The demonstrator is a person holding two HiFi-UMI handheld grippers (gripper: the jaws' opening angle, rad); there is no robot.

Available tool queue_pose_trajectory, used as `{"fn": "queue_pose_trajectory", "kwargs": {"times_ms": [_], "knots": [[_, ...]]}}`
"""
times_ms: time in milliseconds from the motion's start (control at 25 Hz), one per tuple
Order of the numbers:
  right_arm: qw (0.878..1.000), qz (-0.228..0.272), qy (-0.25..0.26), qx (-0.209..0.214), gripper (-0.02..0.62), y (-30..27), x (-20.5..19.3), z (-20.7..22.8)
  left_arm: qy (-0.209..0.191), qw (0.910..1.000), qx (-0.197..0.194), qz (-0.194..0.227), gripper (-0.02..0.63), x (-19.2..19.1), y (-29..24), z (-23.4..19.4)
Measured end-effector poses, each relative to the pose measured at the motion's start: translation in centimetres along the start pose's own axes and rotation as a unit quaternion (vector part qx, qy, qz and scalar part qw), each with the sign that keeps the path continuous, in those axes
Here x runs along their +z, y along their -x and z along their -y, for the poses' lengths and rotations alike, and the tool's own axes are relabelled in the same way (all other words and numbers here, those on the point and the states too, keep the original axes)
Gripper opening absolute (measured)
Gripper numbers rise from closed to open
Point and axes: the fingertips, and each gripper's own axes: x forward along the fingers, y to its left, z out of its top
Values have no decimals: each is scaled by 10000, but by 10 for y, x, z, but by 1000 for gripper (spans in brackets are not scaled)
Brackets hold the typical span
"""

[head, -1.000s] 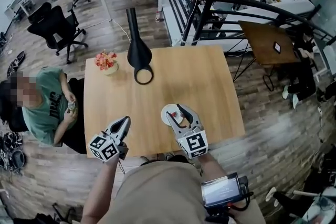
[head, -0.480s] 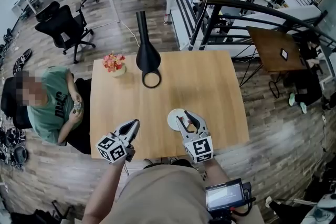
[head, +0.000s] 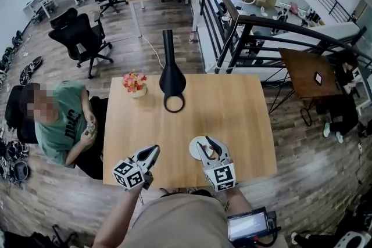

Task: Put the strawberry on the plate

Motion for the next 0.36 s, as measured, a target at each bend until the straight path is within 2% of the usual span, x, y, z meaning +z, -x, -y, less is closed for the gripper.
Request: {"fn": "queue_pose_trajectory", "kwargs": {"times_ms": [360], "knots": [[9999, -45, 28, 102, 144, 1, -1, -8, 30, 10000, -15, -1, 5, 0, 2, -1]]}}
